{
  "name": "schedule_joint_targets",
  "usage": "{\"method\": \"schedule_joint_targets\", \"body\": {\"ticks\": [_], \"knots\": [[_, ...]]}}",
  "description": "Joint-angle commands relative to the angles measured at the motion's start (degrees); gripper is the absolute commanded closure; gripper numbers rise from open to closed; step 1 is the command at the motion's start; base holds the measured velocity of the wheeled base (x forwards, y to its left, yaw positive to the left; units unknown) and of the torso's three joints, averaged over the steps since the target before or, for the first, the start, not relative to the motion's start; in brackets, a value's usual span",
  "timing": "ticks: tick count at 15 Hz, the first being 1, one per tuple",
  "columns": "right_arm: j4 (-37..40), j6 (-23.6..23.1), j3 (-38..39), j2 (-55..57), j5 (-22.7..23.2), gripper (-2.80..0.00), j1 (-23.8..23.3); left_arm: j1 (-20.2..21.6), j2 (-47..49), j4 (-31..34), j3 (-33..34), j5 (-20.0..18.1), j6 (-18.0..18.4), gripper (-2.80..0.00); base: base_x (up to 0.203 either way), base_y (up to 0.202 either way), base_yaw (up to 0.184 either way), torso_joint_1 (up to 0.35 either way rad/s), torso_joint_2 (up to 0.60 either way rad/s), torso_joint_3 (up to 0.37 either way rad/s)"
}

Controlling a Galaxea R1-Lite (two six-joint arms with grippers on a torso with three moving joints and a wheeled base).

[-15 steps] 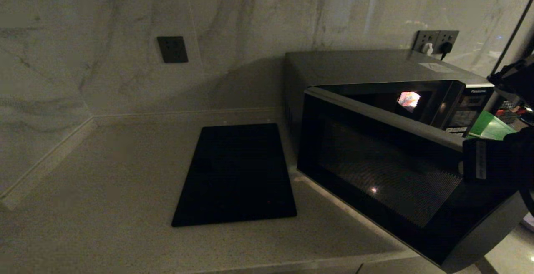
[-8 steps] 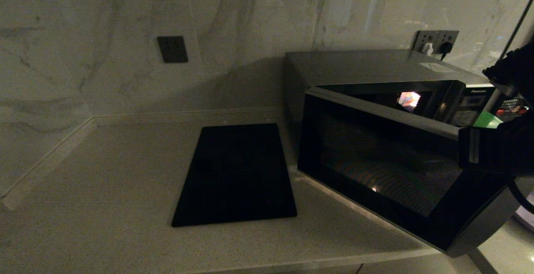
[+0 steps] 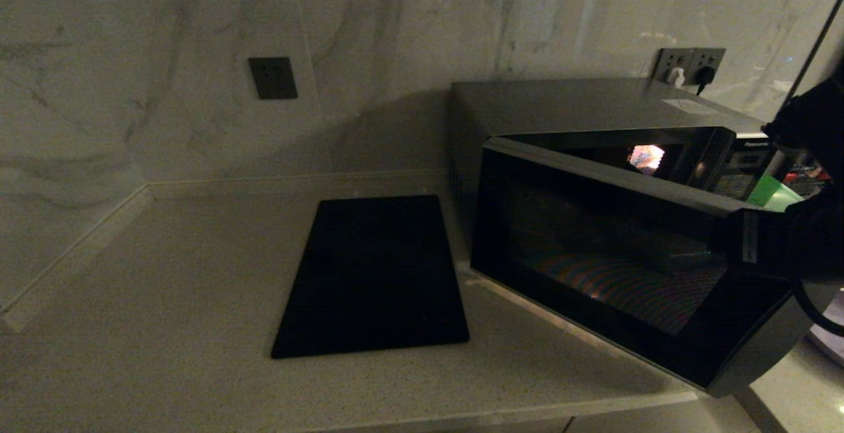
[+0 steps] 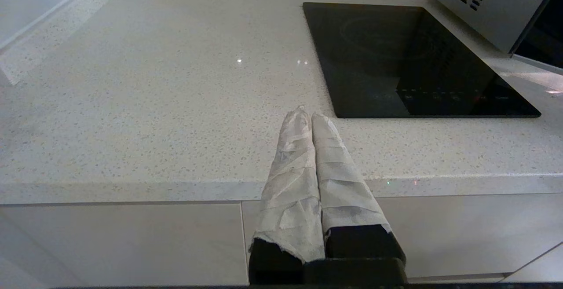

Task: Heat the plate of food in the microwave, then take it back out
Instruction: Close the microwave oven

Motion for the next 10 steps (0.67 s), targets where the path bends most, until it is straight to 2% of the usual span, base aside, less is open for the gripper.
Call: {"method": "schedule_joint_targets", "body": {"ticks": [1,10], "knots": [[0.22,0.16,0.53,0.36,0.23,0.0,-1.53,0.02,0.09,-0.05,0.0,0.05,-0.02,0.0,0.0,0.0,0.0,0.0,0.0,0.0],[-2.59,-1.47,0.34,2.29,0.62,0.0,-3.03,0.02,0.09,-0.05,0.0,0.05,-0.02,0.0,0.0,0.0,0.0,0.0,0.0,0.0]]}}
